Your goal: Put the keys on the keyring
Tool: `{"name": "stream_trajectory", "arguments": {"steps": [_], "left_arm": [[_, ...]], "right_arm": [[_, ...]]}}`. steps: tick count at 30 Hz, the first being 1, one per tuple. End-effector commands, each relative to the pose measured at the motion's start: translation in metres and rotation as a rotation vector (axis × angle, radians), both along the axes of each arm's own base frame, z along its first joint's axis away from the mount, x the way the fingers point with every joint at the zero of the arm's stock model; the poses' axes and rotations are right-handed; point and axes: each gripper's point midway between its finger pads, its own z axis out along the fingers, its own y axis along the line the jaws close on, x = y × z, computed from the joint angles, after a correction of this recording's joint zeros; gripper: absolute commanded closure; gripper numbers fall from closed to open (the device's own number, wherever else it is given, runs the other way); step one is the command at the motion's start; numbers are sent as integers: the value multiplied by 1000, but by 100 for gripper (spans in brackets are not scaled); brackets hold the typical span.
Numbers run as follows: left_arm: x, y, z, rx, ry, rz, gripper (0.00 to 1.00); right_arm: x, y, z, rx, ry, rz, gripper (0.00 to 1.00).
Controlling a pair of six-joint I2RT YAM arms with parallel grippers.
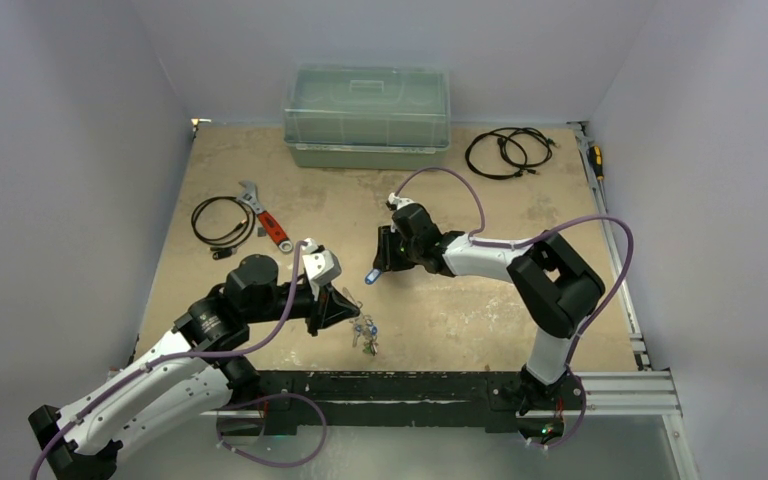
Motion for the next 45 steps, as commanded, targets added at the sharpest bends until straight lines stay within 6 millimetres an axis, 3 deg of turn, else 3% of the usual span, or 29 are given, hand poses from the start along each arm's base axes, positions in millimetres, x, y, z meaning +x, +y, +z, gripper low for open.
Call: {"name": "stream_trajectory", "arguments": {"steps": [1,8,23,31,36,45], "left_arm": [[3,-3,25,-58,-37,10,100],[3,-3,24,-57,-36,12,100],[4,-4,23,-52,-30,12,100],[5,-4,21,-49,-27,17,100],[5,-4,21,-48,-27,19,100],[6,-4,20,-45,-23,23,100]], "right_arm": [[6,7,3,34,-4,2,60],[3,9,-5,33,15,14,61],[6,16,-5,46,9,37,77],[16,15,0,13,-28,40,68],[17,15,-4,-12,-27,45,68],[10,20,-27,-126,-3,73,67]]}}
